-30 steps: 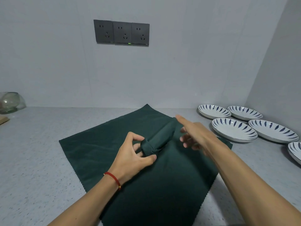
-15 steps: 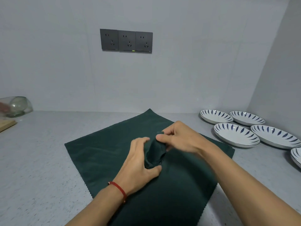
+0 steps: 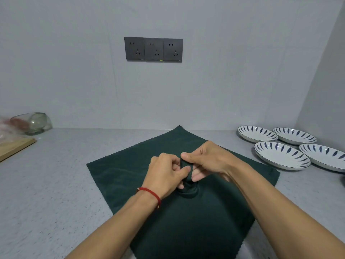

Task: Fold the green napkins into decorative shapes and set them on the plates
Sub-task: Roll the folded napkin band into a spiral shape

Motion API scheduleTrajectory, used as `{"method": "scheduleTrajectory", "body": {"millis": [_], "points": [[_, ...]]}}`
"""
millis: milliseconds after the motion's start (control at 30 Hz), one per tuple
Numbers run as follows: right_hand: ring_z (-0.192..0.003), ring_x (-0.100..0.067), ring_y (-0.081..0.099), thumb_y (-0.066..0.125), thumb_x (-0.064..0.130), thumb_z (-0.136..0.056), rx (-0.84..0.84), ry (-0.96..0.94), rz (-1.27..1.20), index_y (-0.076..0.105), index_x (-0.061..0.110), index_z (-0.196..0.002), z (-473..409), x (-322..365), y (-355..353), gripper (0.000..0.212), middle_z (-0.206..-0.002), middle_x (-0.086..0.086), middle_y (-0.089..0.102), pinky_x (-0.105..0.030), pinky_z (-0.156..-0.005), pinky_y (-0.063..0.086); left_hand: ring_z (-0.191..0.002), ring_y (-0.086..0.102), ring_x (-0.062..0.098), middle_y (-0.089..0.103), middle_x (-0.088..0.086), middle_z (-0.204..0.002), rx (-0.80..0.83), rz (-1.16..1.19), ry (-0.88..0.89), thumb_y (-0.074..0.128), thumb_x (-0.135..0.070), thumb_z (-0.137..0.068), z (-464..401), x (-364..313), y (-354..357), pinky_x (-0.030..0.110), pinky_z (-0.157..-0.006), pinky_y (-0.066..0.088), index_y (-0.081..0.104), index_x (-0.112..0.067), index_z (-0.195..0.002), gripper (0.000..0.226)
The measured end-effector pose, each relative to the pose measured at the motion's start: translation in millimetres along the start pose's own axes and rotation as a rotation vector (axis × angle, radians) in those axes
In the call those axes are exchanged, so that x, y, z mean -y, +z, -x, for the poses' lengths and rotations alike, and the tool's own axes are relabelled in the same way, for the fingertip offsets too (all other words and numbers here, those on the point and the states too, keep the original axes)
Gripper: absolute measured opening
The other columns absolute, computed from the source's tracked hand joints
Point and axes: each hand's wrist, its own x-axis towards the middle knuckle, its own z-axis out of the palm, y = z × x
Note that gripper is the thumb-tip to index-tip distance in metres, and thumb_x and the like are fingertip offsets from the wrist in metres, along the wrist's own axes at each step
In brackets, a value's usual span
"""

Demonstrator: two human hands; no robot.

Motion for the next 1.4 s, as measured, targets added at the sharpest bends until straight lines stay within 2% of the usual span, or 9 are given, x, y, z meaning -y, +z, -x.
{"method": "scheduleTrajectory", "body": {"millis": [200,333,433,767,1000,1100,1167,1300,1400], "points": [[-0.066,-0.025,0.075,0.071,0.023,-0.094,-0.039,0.021,-0.081,0.076,0.005,-0.08,7.5,2.4,2.2,0.023,-0.065,-0.012,0.071,-0.029,-0.071,0.063,-0.059,0.075,0.022,0.048,0.012,-0.058,0.093,0.124,-0.236,0.06,-0.003,-0.083,-22.2,-5.6,-10.5,0.028,-0.057,0.047,0.04,-0.011,-0.057,0.033],[-0.071,-0.026,0.077,0.07,0.009,-0.094,-0.067,0.062,-0.049,0.067,0.005,-0.068,7.6,0.0,-0.1,0.026,-0.061,-0.006,0.068,-0.029,-0.078,0.062,-0.062,0.074,0.031,0.065,0.014,-0.061,0.341,0.324,-0.404,0.057,0.009,-0.087,-34.0,-5.8,-15.3,0.029,-0.067,0.062,0.055,-0.002,-0.072,0.018],[-0.07,-0.028,0.077,0.071,0.004,-0.09,-0.113,0.08,0.094,0.046,0.017,-0.057,2.4,2.3,4.6,0.043,-0.05,0.0,0.054,-0.031,-0.076,0.056,-0.055,0.072,0.026,0.065,0.016,-0.062,0.465,0.266,-0.428,0.058,0.012,-0.086,-44.3,-13.5,-15.4,0.021,-0.055,0.059,0.059,0.006,-0.083,0.007],[-0.059,-0.028,0.075,0.06,0.011,-0.092,-0.211,0.216,0.283,0.061,0.007,-0.077,-13.7,18.8,17.7,0.016,-0.074,-0.014,0.076,-0.03,-0.067,0.059,-0.025,0.033,0.001,0.055,-0.005,-0.047,0.736,-0.083,-0.64,0.04,-0.006,-0.097,-80.0,-32.6,-23.1,0.009,-0.03,0.02,0.053,-0.013,-0.076,0.026],[-0.066,-0.034,0.076,0.046,0.007,-0.097,-0.224,0.225,0.154,0.053,0.006,-0.084,-13.2,1.4,9.0,0.014,-0.071,-0.021,0.074,-0.028,-0.057,0.054,-0.039,0.061,0.022,0.056,0.018,-0.073,0.347,0.886,-0.879,0.03,0.012,-0.099,-74.5,1.6,-6.1,0.018,-0.032,0.045,0.055,0.009,-0.084,0.029],[-0.065,-0.036,0.075,0.045,0.005,-0.095,-0.225,0.21,0.073,0.058,-0.004,-0.098,-14.9,-3.4,10.0,0.017,-0.069,-0.021,0.072,-0.038,-0.07,0.062,-0.062,0.061,0.03,0.054,0.02,-0.086,0.285,0.898,-0.824,0.034,0.011,-0.094,-68.1,1.4,3.5,0.023,-0.036,0.051,0.055,0.007,-0.086,0.023],[-0.062,-0.037,0.074,0.049,0.006,-0.091,-0.235,0.22,-0.005,0.059,-0.005,-0.099,-16.9,-4.9,13.5,0.017,-0.07,-0.018,0.069,-0.048,-0.074,0.063,-0.055,0.063,0.029,0.056,0.018,-0.085,0.307,0.82,-0.779,0.045,0.003,-0.094,-62.4,-2.2,8.4,0.022,-0.037,0.051,0.056,0.004,-0.088,0.013],[-0.06,-0.03,0.074,0.06,0.025,-0.082,-0.327,0.265,-0.094,0.062,0.003,-0.095,-23.4,-9.6,27.6,0.026,-0.092,-0.013,0.069,-0.036,-0.055,0.062,-0.036,0.061,0.019,0.064,0.014,-0.076,0.278,0.657,-0.678,0.06,-0.013,-0.097,-55.8,-1.2,24.4,0.017,-0.035,0.048,0.064,0.0,-0.1,0.014],[-0.068,-0.033,0.071,0.056,0.035,-0.086,-0.505,0.245,0.074,0.056,0.01,-0.078,-30.5,-20.3,42.0,0.026,-0.087,-0.007,0.067,-0.041,-0.068,0.061,-0.034,0.058,0.021,0.068,0.018,-0.073,0.191,0.587,-0.632,0.061,-0.017,-0.096,-52.7,6.5,36.7,0.019,-0.032,0.043,0.066,0.007,-0.104,0.026]]}}
